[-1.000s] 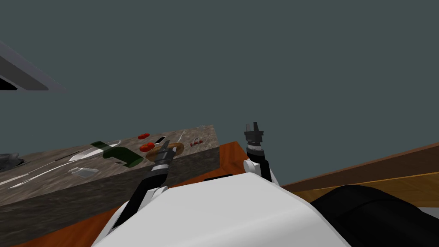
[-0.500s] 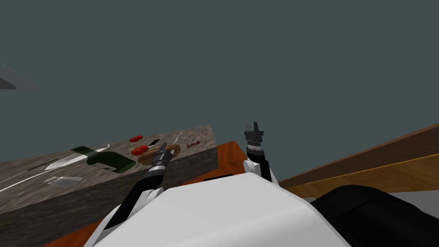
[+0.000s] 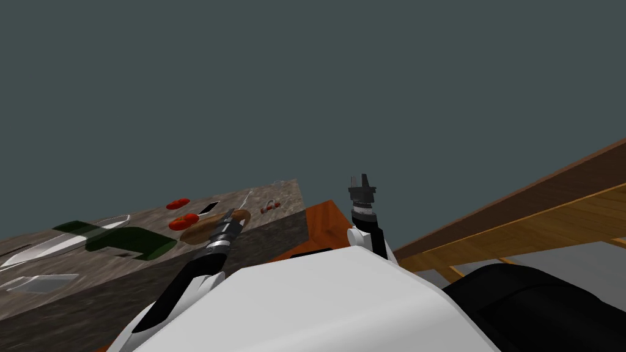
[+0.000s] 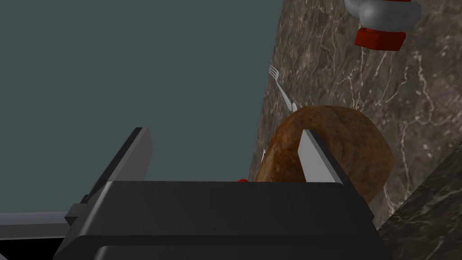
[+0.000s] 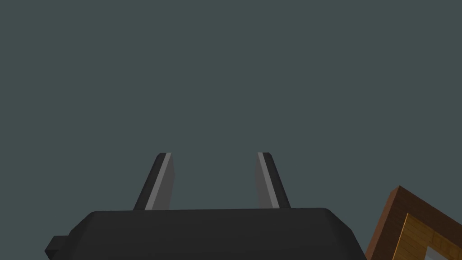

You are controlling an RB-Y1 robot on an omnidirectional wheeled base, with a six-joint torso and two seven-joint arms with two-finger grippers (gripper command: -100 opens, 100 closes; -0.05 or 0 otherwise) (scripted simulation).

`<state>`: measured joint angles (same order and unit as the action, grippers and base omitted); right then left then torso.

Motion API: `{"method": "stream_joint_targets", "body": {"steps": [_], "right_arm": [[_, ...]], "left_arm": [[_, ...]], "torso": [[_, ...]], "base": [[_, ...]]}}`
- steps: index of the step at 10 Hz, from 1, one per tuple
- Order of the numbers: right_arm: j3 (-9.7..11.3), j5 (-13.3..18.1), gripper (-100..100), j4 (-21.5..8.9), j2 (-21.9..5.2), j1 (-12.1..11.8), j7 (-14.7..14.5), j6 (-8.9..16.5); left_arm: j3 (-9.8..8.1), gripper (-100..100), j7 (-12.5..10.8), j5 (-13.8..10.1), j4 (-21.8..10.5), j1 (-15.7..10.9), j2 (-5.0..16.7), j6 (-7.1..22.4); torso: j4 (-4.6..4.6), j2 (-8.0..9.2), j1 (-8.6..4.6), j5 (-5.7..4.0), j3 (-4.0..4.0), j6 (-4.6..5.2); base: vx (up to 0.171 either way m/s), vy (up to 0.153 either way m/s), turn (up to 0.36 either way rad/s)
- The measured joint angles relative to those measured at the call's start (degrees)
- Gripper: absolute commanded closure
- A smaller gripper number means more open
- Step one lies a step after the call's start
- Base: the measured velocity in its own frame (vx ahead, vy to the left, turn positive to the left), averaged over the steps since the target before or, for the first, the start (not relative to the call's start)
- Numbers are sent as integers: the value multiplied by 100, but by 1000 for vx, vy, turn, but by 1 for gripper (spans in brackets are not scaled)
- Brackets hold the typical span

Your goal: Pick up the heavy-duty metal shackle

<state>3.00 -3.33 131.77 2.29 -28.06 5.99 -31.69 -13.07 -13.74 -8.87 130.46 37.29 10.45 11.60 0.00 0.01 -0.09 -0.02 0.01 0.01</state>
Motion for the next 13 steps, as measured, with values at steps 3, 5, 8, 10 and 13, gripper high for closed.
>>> {"method": "stream_joint_targets", "body": {"steps": [3,5,8,10,13], "right_arm": [[0,0,0,0,0,0,0,0],[0,0,0,0,0,0,0,0],[-1,0,0,0,0,-1,0,0],[-1,0,0,0,0,-1,0,0],[0,0,0,0,0,0,0,0]], "left_arm": [[-158,-100,-162,-182,5,101,73,401],[-235,-100,-219,-247,-8,64,93,660],[-388,-100,-370,-412,8,106,154,1127],[-504,-100,-472,-540,-8,120,216,1451],[-659,-100,-618,-706,-40,122,276,1912]], "torso": [[0,1,2,0,0,-2],[0,-1,3,1,0,1],[0,1,4,1,0,-3],[0,0,5,1,0,-4],[0,-1,5,1,-1,-1]], "base": [[1,-20,-75],[5,-19,-129],[3,-22,-148],[6,-17,-125],[6,-14,-127]]}}
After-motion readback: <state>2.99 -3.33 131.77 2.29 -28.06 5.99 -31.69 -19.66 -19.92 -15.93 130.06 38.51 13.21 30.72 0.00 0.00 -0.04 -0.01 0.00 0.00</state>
